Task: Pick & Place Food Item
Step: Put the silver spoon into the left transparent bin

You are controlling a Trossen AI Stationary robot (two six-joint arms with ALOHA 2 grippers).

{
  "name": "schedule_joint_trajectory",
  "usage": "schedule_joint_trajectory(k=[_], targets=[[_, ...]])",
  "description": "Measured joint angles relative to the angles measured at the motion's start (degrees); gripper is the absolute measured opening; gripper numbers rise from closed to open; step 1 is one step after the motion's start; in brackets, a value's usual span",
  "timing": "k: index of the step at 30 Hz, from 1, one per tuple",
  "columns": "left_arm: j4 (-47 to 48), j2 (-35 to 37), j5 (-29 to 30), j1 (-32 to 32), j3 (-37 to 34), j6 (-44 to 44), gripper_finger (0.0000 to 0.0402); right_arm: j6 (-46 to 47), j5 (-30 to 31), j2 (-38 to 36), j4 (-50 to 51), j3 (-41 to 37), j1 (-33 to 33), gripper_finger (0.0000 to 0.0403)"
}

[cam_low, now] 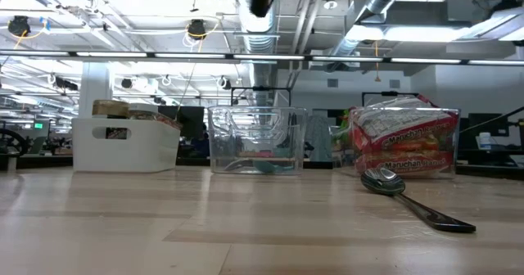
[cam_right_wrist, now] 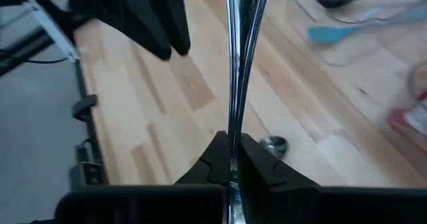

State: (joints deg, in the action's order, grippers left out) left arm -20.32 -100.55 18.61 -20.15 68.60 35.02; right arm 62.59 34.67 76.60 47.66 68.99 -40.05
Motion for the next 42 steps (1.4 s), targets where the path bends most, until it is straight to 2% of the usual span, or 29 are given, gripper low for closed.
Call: schedule_joint_trajectory(k=[4, 8, 13, 19, 26, 35, 42], targets=[[-3.3, 0.0, -7.3, 0.4, 0.0, -5.5, 0.004, -1.6, -0.2, 0.0, -3.1, 0.0, 0.0, 0.0002], [-6.0, 0.0, -10.0, 0.3, 0.0, -9.3, 0.004, -1.7, -0.4, 0.0, -4.3, 0.0, 0.0, 0.0002], [-7.5, 0.0, -10.3, 0.4, 0.0, -13.2, 0.0048, -3.8, -1.0, 0.0, -8.5, 0.0, 0.0, 0.0002], [-9.0, 0.0, -10.3, 0.6, 0.0, -13.7, 0.0105, -8.7, -1.8, 0.0, -14.7, 0.0, 0.0, 0.0002], [-14.2, 0.0, -10.5, 0.7, 0.0, -13.6, 0.0154, -9.2, -1.8, 0.0, -15.6, 0.0, 0.0, 0.0002], [-14.6, 0.0, -10.6, 0.9, 0.0, -12.1, 0.0172, -10.0, -1.7, 0.0, -16.0, 0.0, 0.0, 0.0002], [-11.5, 0.0, -13.6, 0.9, 0.0, -9.8, 0.0175, -10.7, -1.6, 0.0, -16.5, 0.0, 0.0, 0.0002]])
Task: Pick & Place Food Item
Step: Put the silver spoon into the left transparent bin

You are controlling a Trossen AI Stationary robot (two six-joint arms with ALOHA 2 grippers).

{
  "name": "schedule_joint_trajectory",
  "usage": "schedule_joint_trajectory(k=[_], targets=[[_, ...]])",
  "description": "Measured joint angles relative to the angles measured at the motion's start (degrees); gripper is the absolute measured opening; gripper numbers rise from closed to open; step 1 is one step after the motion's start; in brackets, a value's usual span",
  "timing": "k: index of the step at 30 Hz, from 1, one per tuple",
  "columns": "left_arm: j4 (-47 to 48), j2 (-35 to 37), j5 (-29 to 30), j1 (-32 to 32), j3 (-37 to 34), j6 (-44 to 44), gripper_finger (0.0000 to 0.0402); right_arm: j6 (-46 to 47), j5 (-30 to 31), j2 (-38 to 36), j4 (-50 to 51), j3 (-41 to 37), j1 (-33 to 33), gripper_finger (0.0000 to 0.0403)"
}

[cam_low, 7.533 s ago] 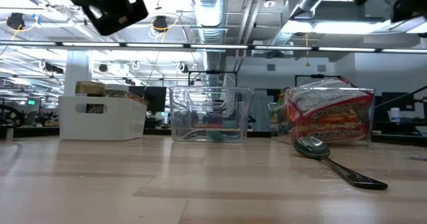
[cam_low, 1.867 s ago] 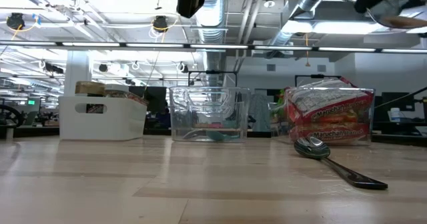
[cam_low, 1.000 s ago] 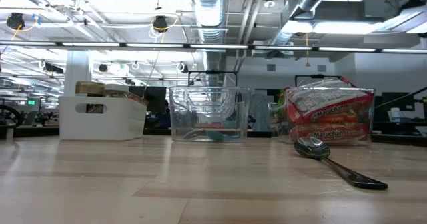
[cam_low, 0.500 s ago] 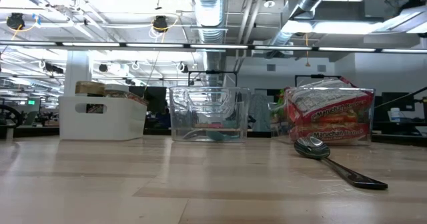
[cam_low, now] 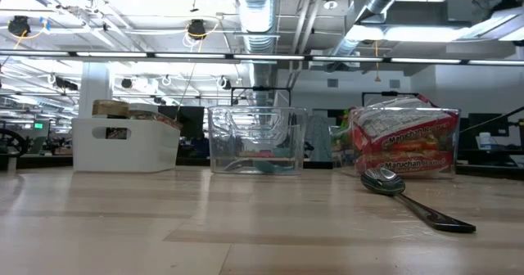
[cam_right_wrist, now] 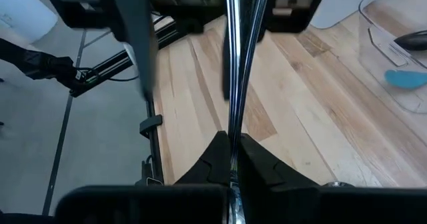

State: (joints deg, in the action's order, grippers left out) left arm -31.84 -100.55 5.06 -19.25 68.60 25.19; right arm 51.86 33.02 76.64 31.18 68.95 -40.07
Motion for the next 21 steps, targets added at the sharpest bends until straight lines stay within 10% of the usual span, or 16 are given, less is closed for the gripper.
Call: schedule_joint_trajectory(k=[21], targets=[[-2.7, 0.0, 0.0, 3.2, 0.0, 0.3, 0.0181, 0.2, -2.8, 0.0, -0.4, 0.0, 0.0, 0.0002]])
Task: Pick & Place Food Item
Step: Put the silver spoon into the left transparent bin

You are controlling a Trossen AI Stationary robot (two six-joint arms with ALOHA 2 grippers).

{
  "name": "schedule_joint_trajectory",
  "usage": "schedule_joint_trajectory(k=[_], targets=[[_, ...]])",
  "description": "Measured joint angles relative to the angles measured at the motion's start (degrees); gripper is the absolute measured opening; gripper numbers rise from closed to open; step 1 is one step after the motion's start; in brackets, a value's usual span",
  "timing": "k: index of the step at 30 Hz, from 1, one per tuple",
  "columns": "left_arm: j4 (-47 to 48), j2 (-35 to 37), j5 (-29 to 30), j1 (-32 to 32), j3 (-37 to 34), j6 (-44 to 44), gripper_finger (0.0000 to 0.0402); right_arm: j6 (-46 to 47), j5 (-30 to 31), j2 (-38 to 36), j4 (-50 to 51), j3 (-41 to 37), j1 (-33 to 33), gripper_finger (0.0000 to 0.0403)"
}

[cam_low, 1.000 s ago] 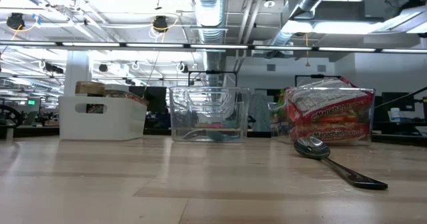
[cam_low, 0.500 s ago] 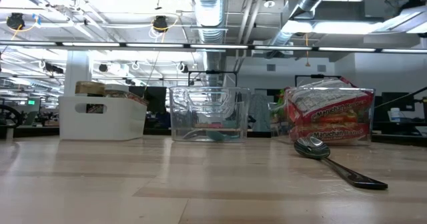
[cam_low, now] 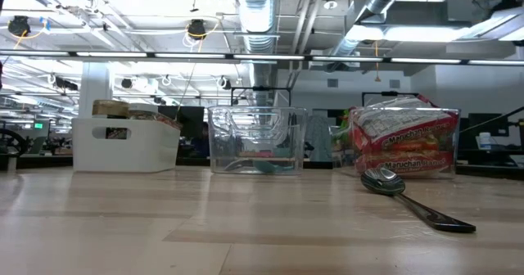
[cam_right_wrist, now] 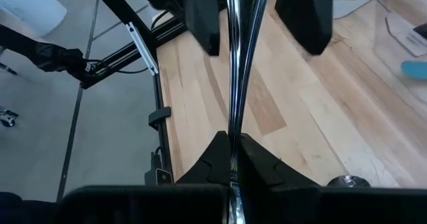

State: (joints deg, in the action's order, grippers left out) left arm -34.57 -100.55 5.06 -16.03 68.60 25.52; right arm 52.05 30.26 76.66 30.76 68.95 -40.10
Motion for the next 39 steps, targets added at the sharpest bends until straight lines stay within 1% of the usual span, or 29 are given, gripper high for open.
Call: schedule_joint_trajectory(k=[7, 28, 31, 36, 39], targets=[[-0.7, 0.0, 0.0, 0.0, 0.0, 0.0, 0.016, 0.0, -0.3, 0.0, 0.0, 0.0, 0.1, 0.0003], [-0.7, 0.0, -0.1, 0.0, 0.0, 0.0, 0.0054, 0.0, -0.2, 0.0, 0.2, 0.0, 0.1, 0.0003], [-0.7, 0.0, -0.1, 0.0, 0.0, 0.0, 0.005, 0.0, -0.2, 0.0, 0.2, 0.0, 0.1, 0.0003], [-0.7, 0.0, -0.1, 0.0, 0.0, 0.0, 0.0058, 0.0, -0.2, 0.0, 0.1, 0.0, 0.1, 0.0003], [-0.7, 0.0, -0.1, 0.0, 0.0, 0.0, 0.0052, 0.0, -0.2, 0.0, 0.1, 0.0, 0.1, 0.0003]])
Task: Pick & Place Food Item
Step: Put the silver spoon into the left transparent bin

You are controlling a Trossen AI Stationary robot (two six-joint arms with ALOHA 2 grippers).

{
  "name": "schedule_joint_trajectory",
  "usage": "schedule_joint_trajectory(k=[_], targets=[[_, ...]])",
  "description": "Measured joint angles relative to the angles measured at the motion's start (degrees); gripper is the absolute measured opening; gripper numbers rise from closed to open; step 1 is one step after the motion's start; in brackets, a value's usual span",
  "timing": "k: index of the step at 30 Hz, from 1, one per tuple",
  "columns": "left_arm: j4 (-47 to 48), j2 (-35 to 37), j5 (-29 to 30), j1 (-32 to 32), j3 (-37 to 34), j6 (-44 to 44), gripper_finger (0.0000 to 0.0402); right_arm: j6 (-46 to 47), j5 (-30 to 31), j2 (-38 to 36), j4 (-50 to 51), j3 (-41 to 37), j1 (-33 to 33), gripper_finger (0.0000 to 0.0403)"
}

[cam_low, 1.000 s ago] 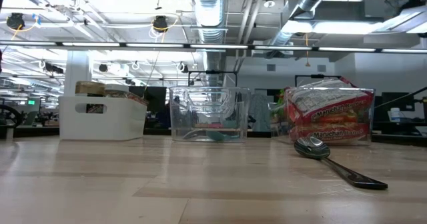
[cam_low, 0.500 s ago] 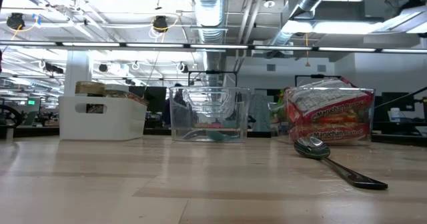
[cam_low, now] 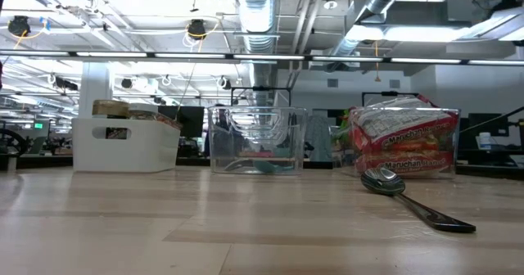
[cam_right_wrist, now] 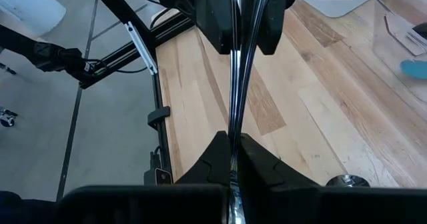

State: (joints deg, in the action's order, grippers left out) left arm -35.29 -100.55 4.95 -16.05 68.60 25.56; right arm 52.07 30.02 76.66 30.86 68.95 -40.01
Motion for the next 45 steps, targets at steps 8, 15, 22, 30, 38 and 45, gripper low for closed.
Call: schedule_joint_trajectory(k=[8, 15, 22, 30, 38, 45], targets=[[0.0, 0.0, 0.0, 0.0, 0.0, 0.0, 0.0051, 0.0, 0.0, 0.0, 0.0, 0.0, 0.0, 0.0002], [0.0, 0.0, 0.1, 0.0, 0.0, 0.0, 0.0045, 0.0, 0.0, 0.0, 0.0, 0.0, 0.0, 0.0002], [0.0, 0.0, 0.1, 0.0, 0.0, 0.0, 0.0044, 0.3, 0.0, 0.0, 0.0, 0.0, 0.0, 0.0024], [0.3, 0.0, 0.2, 0.0, 0.0, 0.1, 0.0045, 1.3, 0.0, 0.0, 0.2, 0.0, 0.0, 0.0091], [0.2, 0.0, 0.2, 0.0, 0.0, 0.2, 0.0046, -1.5, -0.2, -1.2, 0.5, 0.0, 0.0, 0.0136], [0.1, 0.0, 0.8, 0.0, 0.0, 0.4, 0.0045, -1.5, -0.2, -6.4, 1.1, 0.0, 0.0, 0.014]])
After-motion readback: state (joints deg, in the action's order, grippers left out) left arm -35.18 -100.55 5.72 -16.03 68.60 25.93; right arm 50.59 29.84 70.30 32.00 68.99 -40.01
